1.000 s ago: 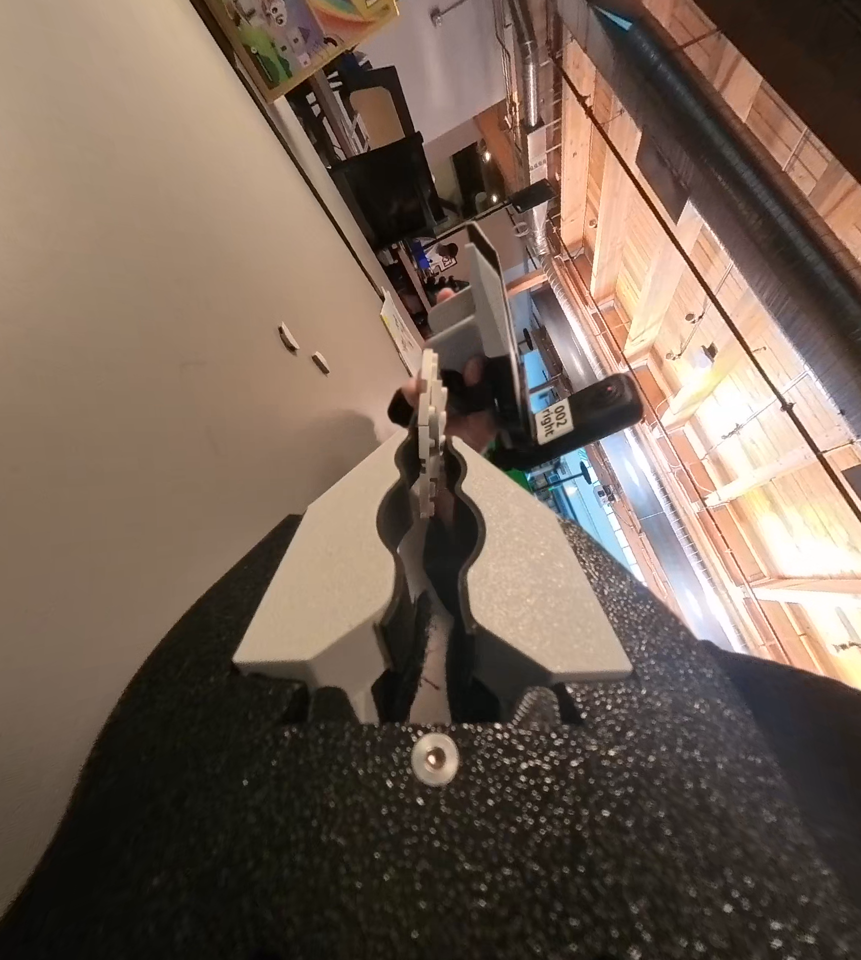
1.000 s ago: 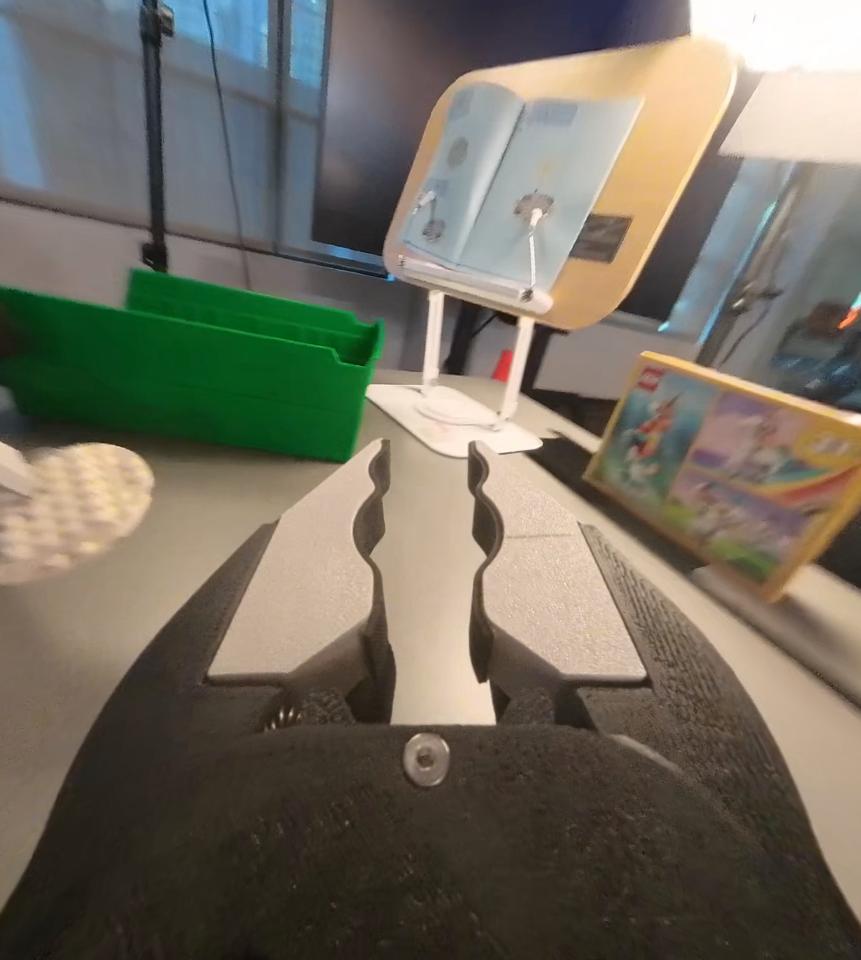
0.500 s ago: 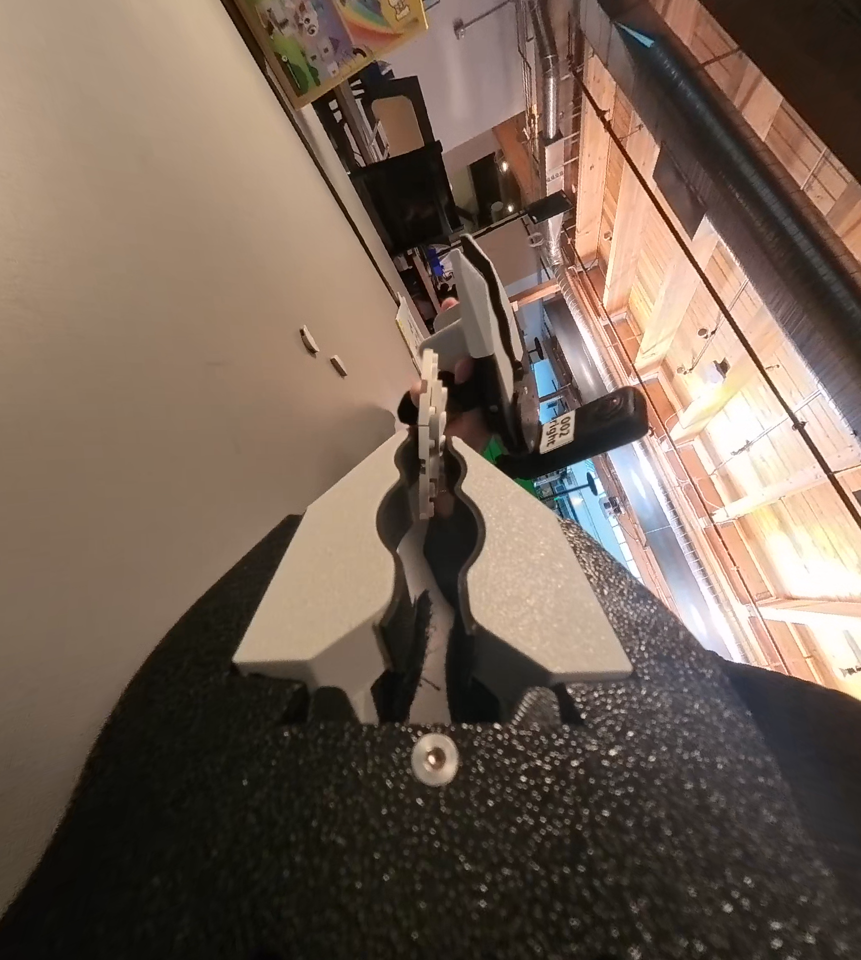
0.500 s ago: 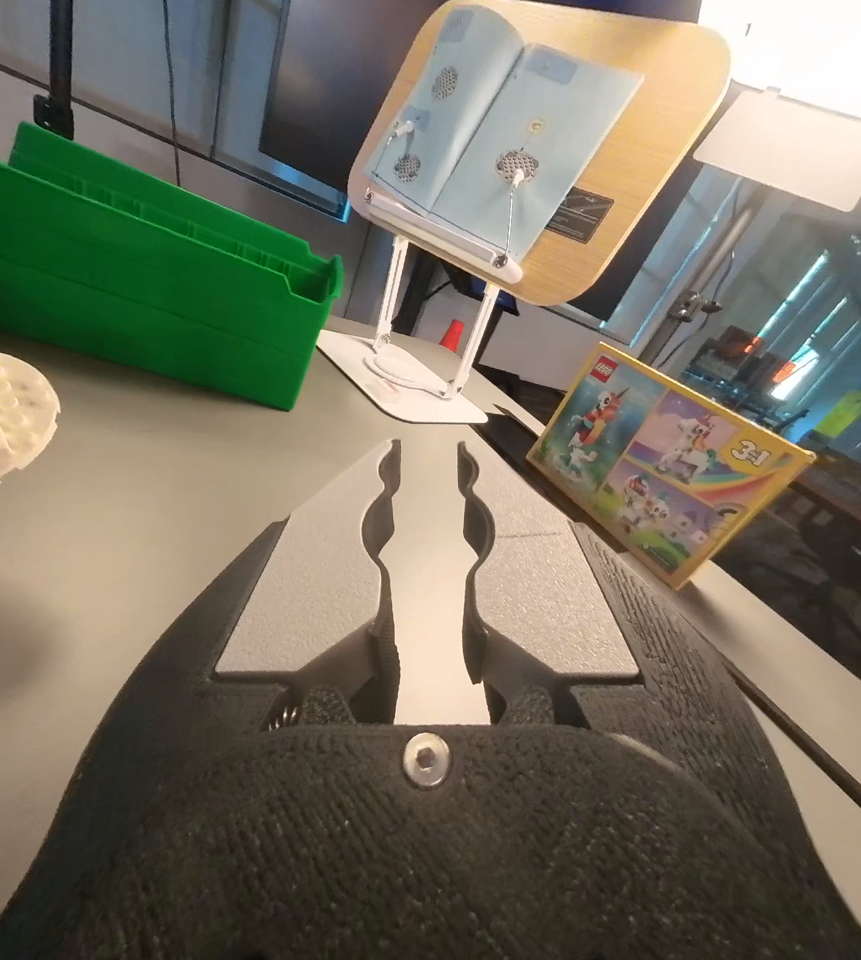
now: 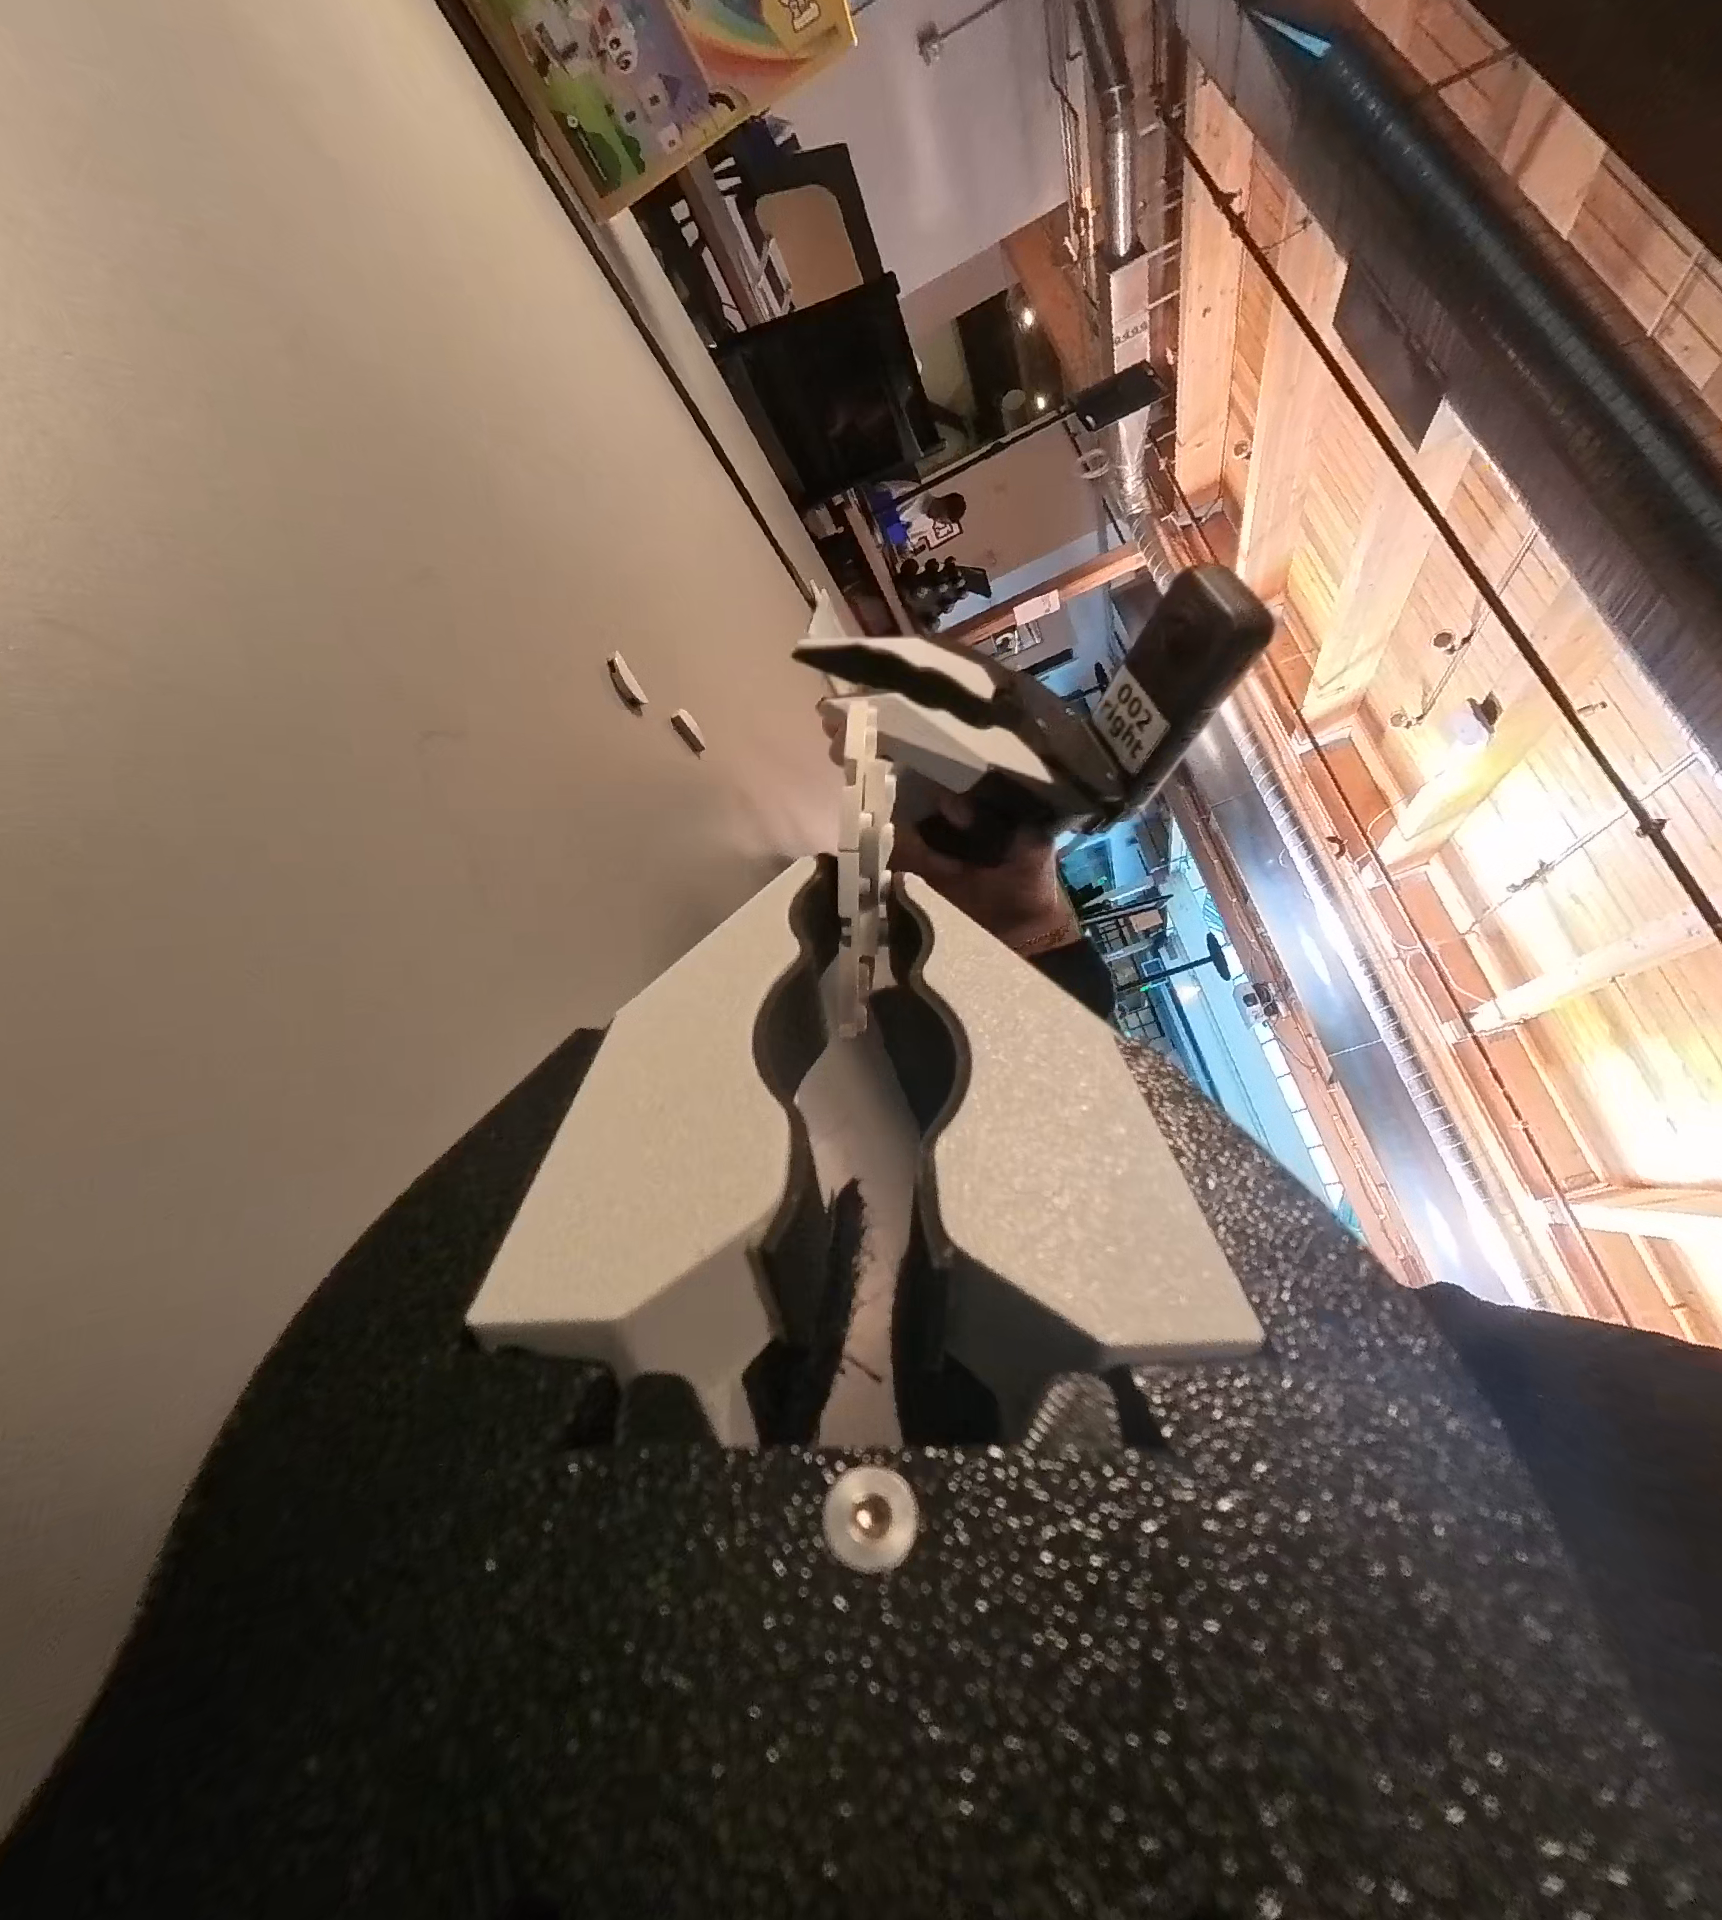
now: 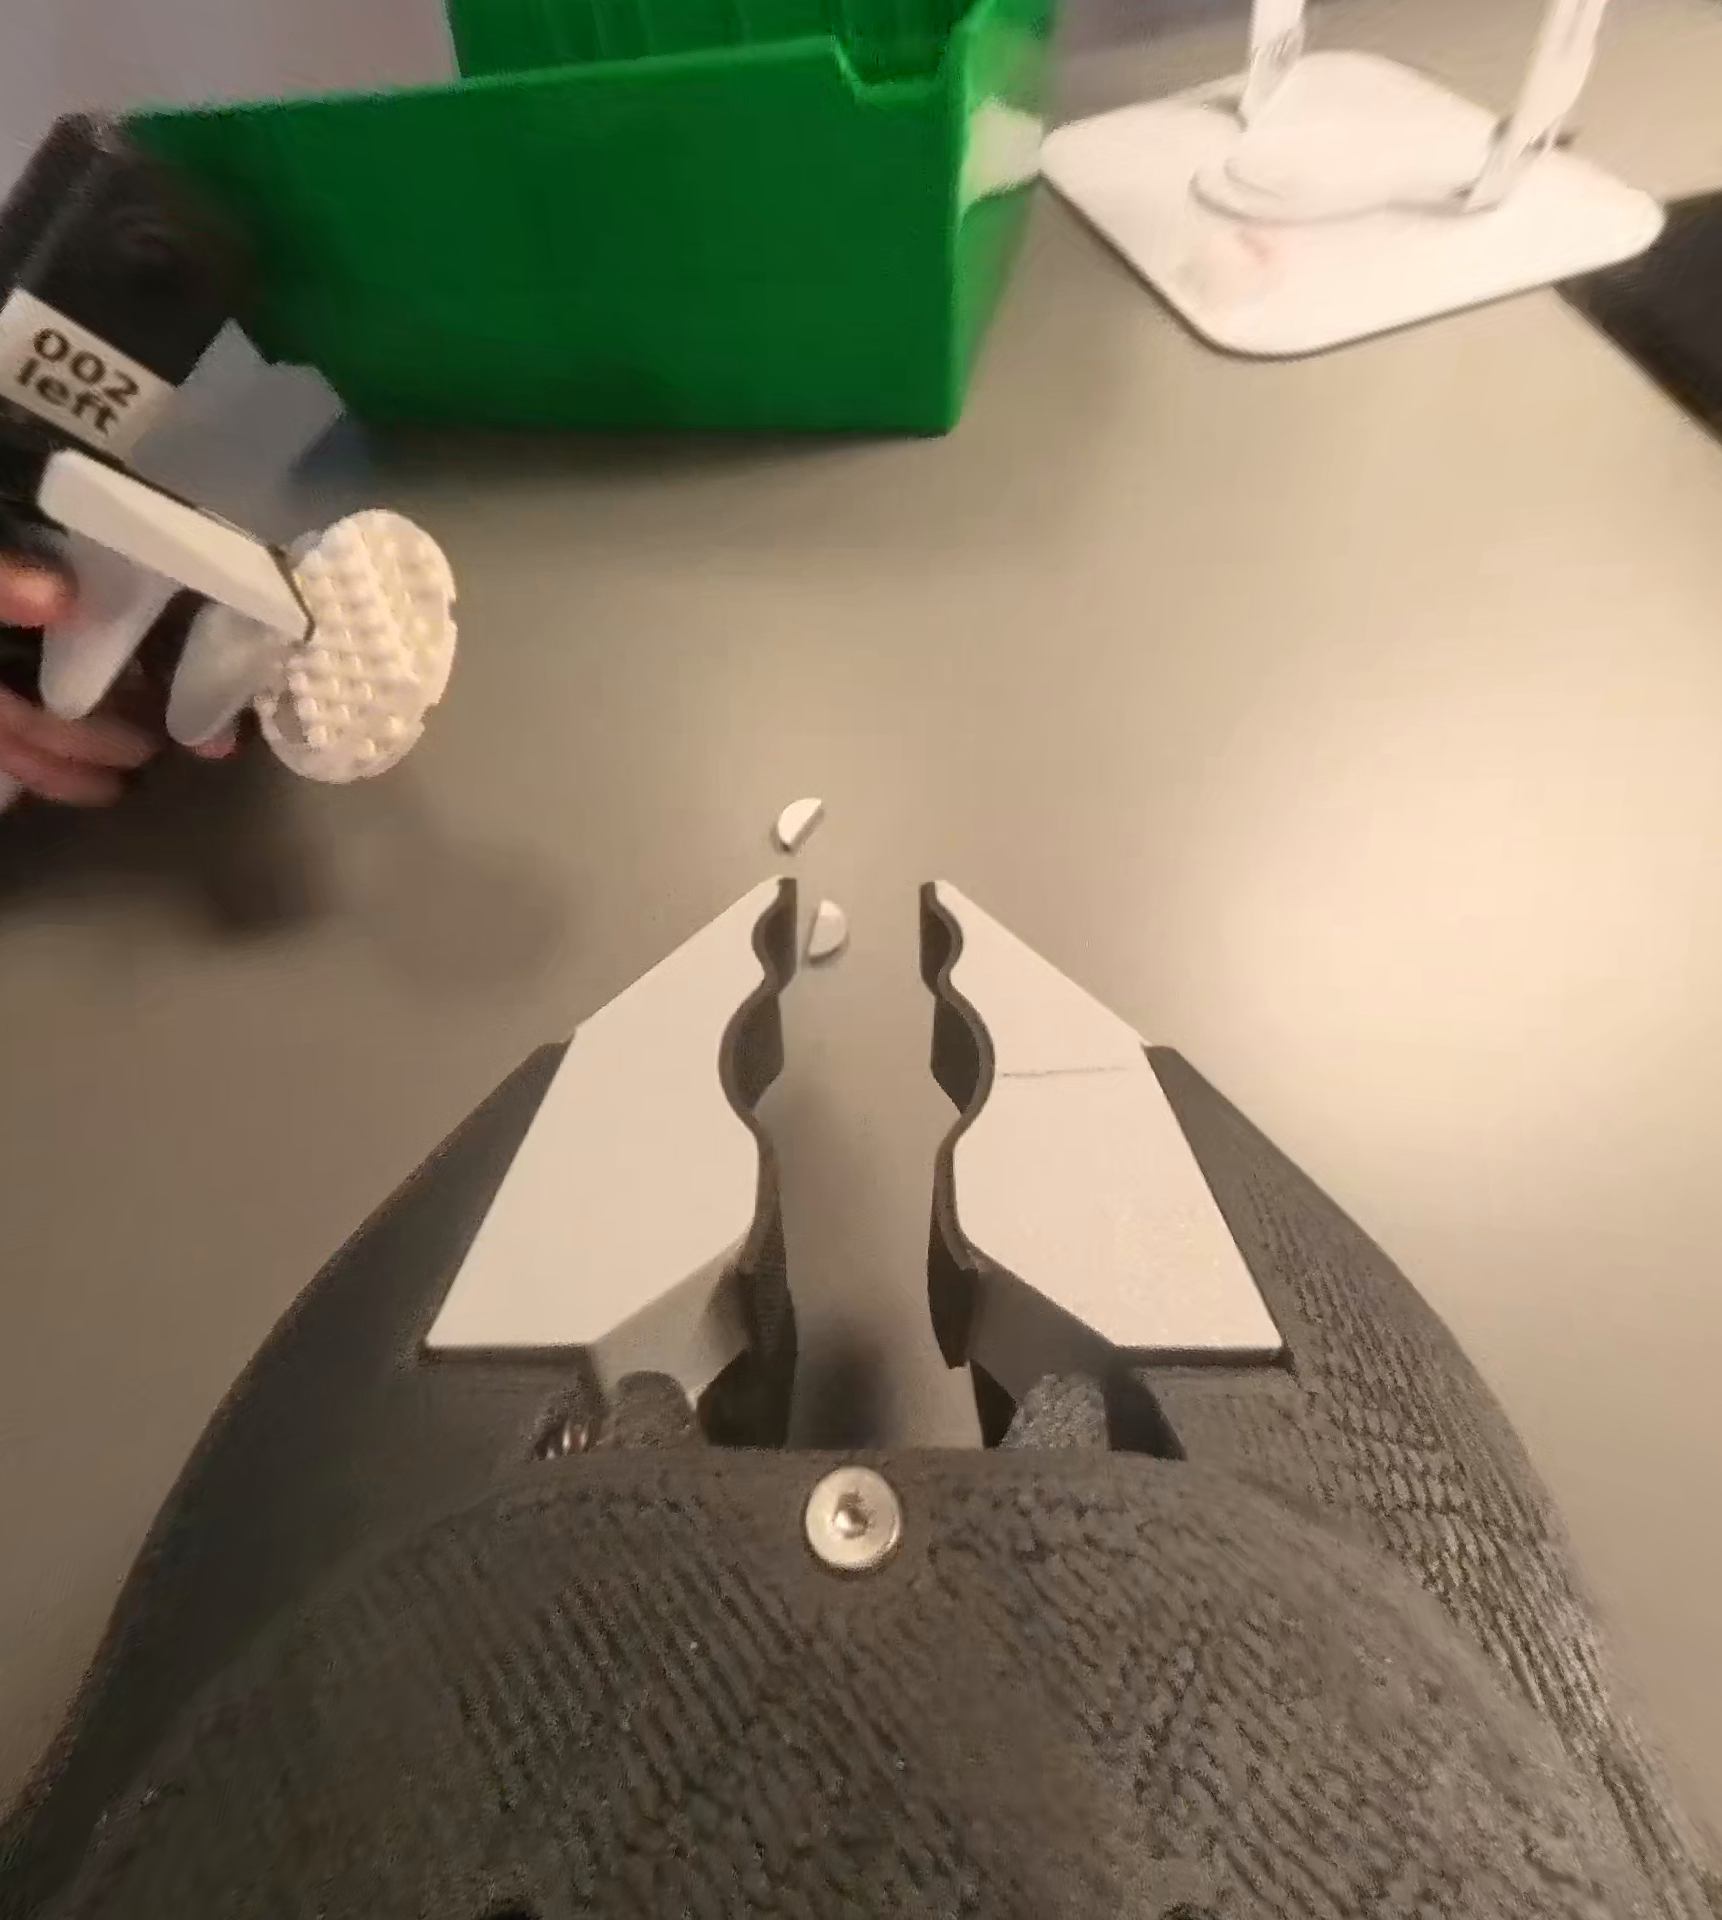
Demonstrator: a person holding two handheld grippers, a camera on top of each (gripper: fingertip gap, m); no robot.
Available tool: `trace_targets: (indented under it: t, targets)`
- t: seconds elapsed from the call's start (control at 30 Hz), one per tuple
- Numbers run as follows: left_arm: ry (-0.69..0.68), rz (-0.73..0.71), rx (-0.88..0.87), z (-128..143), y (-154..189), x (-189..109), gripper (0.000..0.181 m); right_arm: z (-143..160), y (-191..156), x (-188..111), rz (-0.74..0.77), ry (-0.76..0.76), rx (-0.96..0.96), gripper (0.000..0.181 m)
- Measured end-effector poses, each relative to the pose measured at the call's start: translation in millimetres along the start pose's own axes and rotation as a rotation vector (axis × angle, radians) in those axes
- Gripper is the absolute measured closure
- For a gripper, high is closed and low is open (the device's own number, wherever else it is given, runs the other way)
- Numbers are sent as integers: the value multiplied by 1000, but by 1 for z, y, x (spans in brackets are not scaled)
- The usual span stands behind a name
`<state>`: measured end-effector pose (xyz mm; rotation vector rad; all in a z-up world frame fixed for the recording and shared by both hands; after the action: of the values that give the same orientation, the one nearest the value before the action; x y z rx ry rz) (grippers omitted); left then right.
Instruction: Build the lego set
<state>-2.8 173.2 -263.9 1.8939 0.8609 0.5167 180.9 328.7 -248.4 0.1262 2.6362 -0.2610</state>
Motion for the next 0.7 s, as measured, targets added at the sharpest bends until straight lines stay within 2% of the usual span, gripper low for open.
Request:
trace_targets:
  t: [0.23,0.4,0.53,0.7]
  targets:
    - [5,2,-2,0,0,-1,176,16,-9,12,-64,-151,-38,156]
    - [5,3,-3,0,0,-1,176,16,-11,18,-79,-157,-36,156]
    - [3,-1,5,0,0,0,176,15,-9,27,-18,-176,-51,165]
    - [4,-3,2,0,0,0,176,14,-9,33,18,-194,-37,166]
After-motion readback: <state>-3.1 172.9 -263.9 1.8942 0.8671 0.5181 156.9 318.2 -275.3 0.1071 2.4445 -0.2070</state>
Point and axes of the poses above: each gripper's, where its closed fingertips meet, x out along the fingers, z out of its underside, y = z × x across the jaws, the point moved 7 cm from there along -x, back along the fingers, and after that the axes turned 2 degrees about x, right-handed, at the moved point
